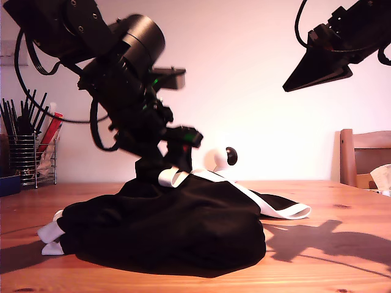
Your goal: Fold the shorts in front of you. After folding it, place it to the left side.
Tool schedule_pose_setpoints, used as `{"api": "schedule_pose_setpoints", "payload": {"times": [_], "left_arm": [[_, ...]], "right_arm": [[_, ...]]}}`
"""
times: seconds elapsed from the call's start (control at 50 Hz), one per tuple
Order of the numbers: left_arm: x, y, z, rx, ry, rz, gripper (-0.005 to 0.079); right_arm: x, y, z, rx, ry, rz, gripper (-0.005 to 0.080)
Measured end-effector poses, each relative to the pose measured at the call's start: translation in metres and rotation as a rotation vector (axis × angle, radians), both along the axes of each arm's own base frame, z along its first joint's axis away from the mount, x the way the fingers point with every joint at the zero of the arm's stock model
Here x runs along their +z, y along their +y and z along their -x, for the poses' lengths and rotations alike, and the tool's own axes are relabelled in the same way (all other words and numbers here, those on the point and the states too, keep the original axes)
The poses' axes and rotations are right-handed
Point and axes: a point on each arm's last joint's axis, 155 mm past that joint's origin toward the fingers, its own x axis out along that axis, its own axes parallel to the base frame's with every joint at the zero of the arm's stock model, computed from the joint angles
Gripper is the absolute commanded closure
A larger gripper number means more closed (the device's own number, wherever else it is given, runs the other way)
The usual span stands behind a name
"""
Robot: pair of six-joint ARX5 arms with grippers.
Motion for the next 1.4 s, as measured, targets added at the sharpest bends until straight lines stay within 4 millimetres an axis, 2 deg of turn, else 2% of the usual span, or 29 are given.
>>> {"api": "schedule_pose_setpoints", "payload": {"times": [0.08, 0.26, 0.5, 0.58, 0.7, 0.92, 1.18, 1.3, 1.4], "left_arm": [[0.002, -0.001, -0.001, -0.019, -0.016, -0.015, 0.0427], [0.001, -0.005, 0.003, -0.048, -0.008, -0.015, 0.0432], [-0.002, 0.003, 0.000, -0.067, -0.035, -0.095, 0.0691], [-0.001, 0.009, -0.004, -0.066, -0.055, -0.138, 0.0740], [0.007, 0.012, -0.010, -0.060, -0.071, -0.162, 0.0744], [0.040, 0.005, -0.026, -0.054, -0.111, -0.141, 0.0766], [0.050, 0.000, -0.020, -0.112, -0.028, -0.149, 0.0766], [0.068, -0.008, -0.021, -0.140, -0.030, -0.128, 0.0766], [0.096, -0.016, -0.025, -0.164, -0.055, -0.106, 0.0766]], "right_arm": [[0.000, 0.000, 0.000, 0.001, -0.002, 0.000, 0.0762], [0.003, 0.001, -0.001, 0.001, -0.014, -0.003, 0.0762], [0.005, 0.004, -0.001, 0.011, -0.022, -0.005, 0.0762], [0.005, 0.006, 0.000, 0.014, -0.023, -0.005, 0.0762], [0.005, 0.006, 0.000, 0.014, -0.023, -0.005, 0.0762], [0.005, 0.006, 0.000, 0.014, -0.024, -0.005, 0.0762], [0.009, 0.007, -0.002, 0.020, -0.043, -0.013, 0.0762], [0.004, 0.013, -0.002, 0.035, -0.034, -0.008, 0.0762], [-0.013, 0.023, -0.003, 0.069, -0.006, 0.016, 0.0724]]}}
